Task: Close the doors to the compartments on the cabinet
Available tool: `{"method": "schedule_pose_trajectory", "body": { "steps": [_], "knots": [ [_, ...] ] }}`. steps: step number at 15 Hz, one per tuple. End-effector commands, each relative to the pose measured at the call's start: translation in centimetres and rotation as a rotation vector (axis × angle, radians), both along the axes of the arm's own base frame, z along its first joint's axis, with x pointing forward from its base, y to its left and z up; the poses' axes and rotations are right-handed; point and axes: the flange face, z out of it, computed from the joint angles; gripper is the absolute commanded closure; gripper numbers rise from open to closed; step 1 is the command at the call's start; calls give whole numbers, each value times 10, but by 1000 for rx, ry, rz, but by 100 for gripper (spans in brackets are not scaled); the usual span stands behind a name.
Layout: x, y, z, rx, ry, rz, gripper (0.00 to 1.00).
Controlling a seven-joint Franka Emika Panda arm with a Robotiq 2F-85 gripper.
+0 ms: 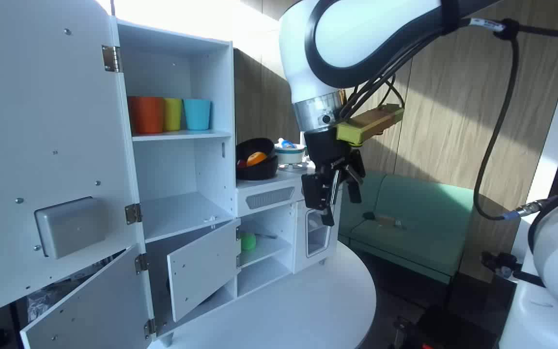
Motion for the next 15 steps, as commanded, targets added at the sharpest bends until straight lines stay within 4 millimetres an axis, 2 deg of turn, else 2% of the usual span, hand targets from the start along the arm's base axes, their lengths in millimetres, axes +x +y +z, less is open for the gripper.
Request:
{"method": "schedule_pose_trajectory", "body": {
  "steps": [1, 7, 11, 14, 15],
  "knots": [
    [1, 1, 2, 1, -3, 0, 0],
    [1, 1, 5, 3, -9, 2, 0],
    [-3, 56, -15, 95, -7, 56, 0],
    [9, 98, -32, 132, -67, 68, 0],
    [18, 109, -41, 139, -93, 50, 0]
  ]
}}
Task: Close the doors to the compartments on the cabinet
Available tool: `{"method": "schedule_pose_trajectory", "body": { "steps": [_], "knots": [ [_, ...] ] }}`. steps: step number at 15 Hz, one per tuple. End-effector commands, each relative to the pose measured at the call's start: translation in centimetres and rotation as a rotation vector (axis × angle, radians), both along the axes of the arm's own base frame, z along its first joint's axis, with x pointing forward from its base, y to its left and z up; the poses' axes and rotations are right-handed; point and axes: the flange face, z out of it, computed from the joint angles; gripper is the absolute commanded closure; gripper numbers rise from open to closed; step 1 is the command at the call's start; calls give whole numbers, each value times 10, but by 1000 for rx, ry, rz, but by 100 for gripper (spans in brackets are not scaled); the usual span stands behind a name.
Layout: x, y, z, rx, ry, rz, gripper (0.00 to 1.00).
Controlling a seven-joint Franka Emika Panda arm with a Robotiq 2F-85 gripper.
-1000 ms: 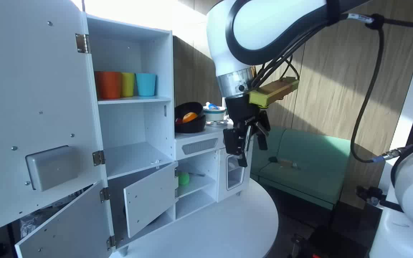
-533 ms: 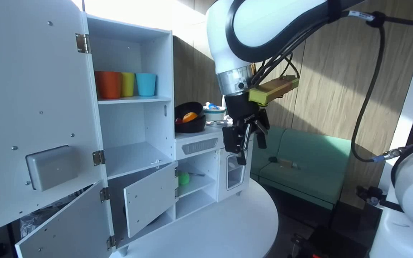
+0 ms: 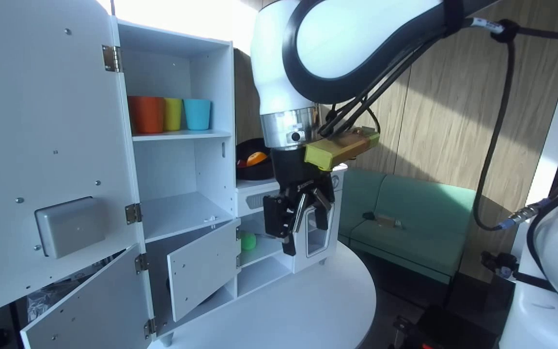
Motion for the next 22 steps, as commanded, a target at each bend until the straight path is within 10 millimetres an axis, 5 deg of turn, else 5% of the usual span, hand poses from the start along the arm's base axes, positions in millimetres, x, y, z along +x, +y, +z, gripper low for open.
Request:
{"method": "schedule_pose_trajectory", "body": {
  "steps": [1, 5, 14, 18, 22],
  "knots": [
    [29, 43, -21, 41, -59, -42, 0],
    [80, 69, -38, 54, -100, -204, 0],
    [197, 82, -62, 126, -63, -658, 0],
    [216, 85, -55, 191, -162, -844, 0],
    [212, 87, -70, 191, -224, -950, 0]
  ]
}}
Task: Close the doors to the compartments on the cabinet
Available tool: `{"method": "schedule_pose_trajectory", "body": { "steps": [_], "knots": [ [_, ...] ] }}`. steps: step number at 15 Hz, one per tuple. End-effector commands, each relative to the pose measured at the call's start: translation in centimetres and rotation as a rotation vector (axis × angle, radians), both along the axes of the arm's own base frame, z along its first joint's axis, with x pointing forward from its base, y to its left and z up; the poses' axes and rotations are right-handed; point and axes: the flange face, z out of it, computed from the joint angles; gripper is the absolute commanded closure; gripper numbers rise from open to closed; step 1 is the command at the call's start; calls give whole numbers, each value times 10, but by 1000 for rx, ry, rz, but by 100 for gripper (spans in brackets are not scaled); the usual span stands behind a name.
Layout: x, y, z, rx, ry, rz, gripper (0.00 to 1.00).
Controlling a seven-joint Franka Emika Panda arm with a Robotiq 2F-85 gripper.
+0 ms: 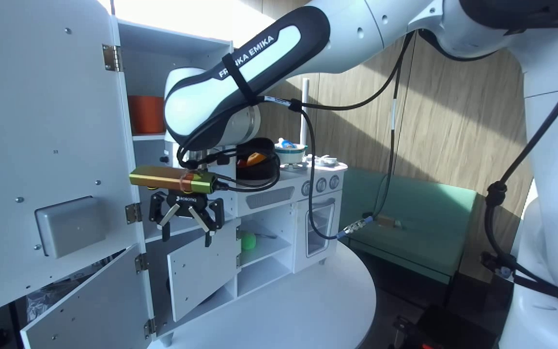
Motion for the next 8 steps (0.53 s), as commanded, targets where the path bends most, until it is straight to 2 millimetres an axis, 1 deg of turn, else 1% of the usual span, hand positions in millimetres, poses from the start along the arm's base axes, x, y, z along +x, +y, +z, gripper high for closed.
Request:
{"method": "schedule_pose_trajectory", "body": {
  "steps": [1, 8],
  "knots": [
    [-1, 4, -11, -18, -54, -111, 0],
    [4, 2, -41, -117, -90, -295, 0]
  ]
}}
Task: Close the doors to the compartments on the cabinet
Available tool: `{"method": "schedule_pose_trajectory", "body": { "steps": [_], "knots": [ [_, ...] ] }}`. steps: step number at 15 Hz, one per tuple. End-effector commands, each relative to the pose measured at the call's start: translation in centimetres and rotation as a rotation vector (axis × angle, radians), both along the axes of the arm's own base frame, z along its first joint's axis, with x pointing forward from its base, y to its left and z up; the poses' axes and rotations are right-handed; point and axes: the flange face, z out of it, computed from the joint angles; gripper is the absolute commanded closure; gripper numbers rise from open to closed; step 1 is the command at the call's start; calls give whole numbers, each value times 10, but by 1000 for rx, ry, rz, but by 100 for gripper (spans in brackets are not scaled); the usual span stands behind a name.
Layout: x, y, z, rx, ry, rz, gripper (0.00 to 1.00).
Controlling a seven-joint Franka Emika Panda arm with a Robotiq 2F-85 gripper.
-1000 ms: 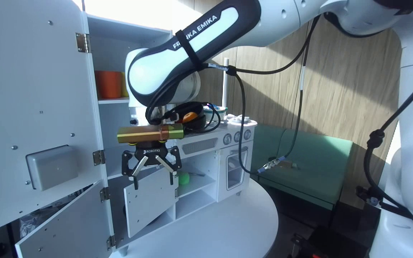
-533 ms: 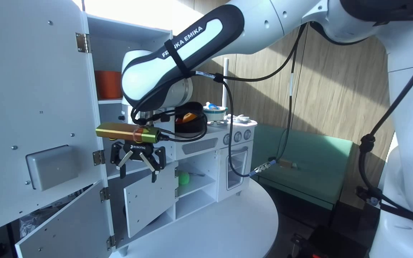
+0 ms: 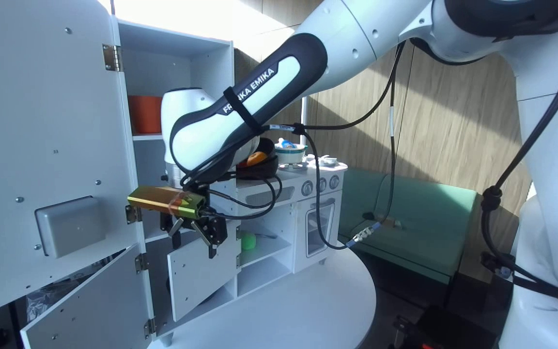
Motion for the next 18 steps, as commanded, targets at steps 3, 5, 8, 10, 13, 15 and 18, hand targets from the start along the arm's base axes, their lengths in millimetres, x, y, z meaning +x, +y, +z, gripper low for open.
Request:
{"method": "schedule_pose_trajectory", "body": {
  "steps": [3, 5, 8, 10, 13, 15, 18],
  "knots": [
    [1, 13, -20, -71, -26, -79, 0],
    [-2, 16, -23, -88, -25, -82, 0],
    [-5, 10, -19, -138, -22, -93, 0],
    [-10, 1, -14, -202, -2, -76, 0],
    [-21, -18, -9, -288, 48, -53, 0],
    [-27, -32, -7, -333, 83, -59, 0],
    [-41, -55, -4, -367, 154, -50, 0]
  ]
}}
